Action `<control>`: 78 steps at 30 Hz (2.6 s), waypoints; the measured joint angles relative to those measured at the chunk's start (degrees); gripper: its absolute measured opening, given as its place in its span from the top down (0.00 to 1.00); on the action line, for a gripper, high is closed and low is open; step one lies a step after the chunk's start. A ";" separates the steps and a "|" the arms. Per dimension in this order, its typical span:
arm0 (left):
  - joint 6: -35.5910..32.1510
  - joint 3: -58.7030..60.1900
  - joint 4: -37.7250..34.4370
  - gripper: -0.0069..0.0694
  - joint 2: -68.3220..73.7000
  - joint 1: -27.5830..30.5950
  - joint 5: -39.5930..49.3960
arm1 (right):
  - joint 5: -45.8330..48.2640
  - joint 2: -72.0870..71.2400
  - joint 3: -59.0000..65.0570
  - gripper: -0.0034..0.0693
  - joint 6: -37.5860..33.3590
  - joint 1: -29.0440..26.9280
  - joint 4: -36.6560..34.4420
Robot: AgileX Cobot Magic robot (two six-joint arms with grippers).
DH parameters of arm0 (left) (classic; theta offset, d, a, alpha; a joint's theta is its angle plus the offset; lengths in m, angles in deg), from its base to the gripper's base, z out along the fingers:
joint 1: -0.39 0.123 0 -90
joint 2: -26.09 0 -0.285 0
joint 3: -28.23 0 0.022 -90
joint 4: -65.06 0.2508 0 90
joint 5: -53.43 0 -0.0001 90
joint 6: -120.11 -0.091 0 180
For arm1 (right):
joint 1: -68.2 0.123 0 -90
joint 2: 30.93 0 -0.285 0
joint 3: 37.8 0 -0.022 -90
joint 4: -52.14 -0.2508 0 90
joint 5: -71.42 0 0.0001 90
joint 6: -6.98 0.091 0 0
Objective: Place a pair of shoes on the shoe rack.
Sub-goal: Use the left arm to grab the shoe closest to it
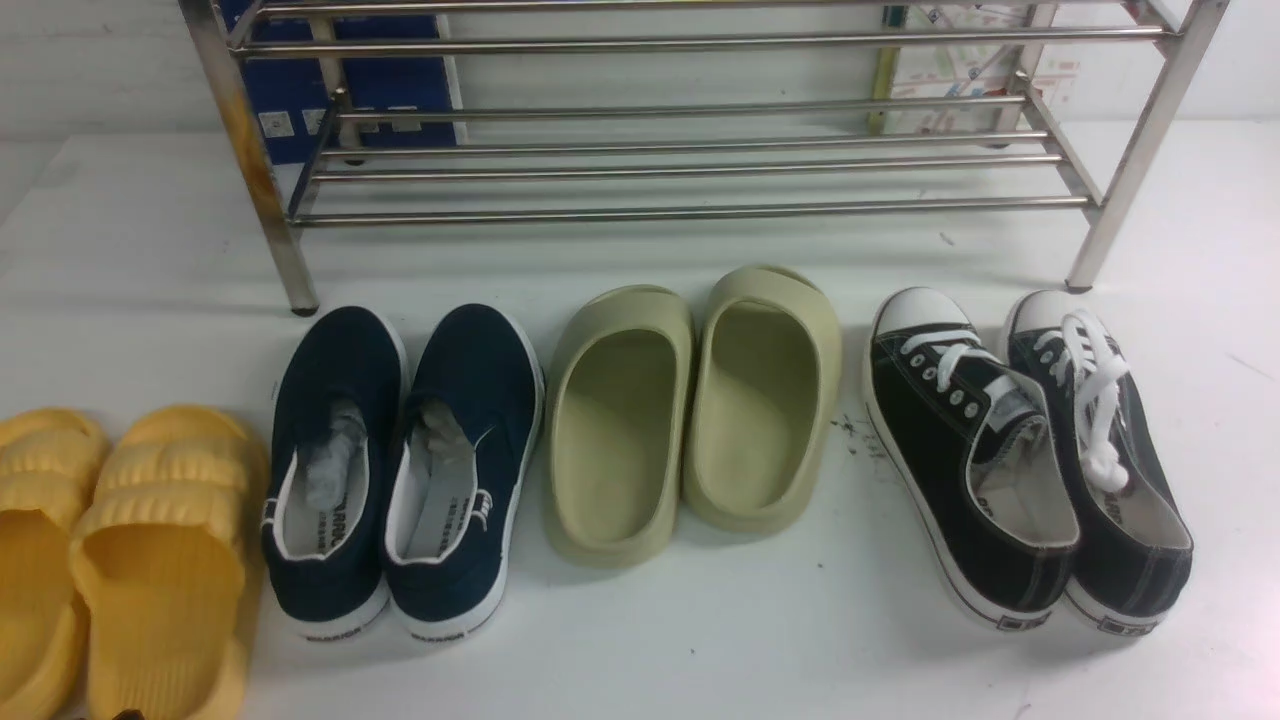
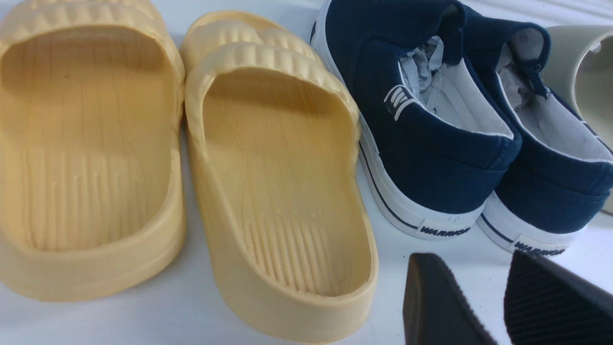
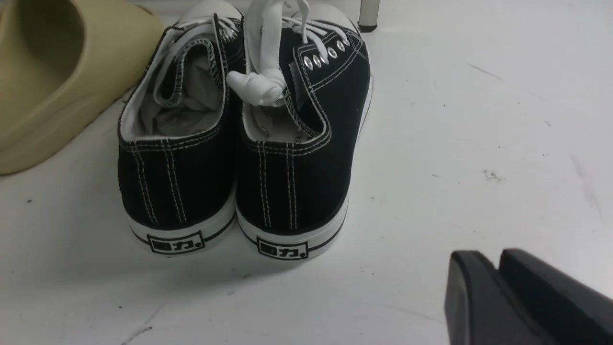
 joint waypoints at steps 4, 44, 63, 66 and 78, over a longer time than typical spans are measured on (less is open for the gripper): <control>0.00 0.00 0.00 0.60 0.00 0.00 0.00 | 0.00 0.00 0.00 0.79 0.00 0.00 0.00; 3.72 -16.98 -5.37 0.60 2.28 0.00 -39.48 | 0.02 0.00 0.00 0.73 0.05 0.00 2.42; 4.21 -45.76 -8.38 0.60 47.72 0.00 11.28 | 0.06 0.00 0.00 0.69 0.05 0.00 2.42; 4.21 -45.76 -10.25 0.60 53.46 0.00 11.33 | 0.06 0.00 0.00 0.69 0.05 0.00 2.42; 1.38 -51.55 -14.78 0.58 72.12 0.00 17.80 | 0.06 0.00 0.00 0.66 0.05 0.00 2.42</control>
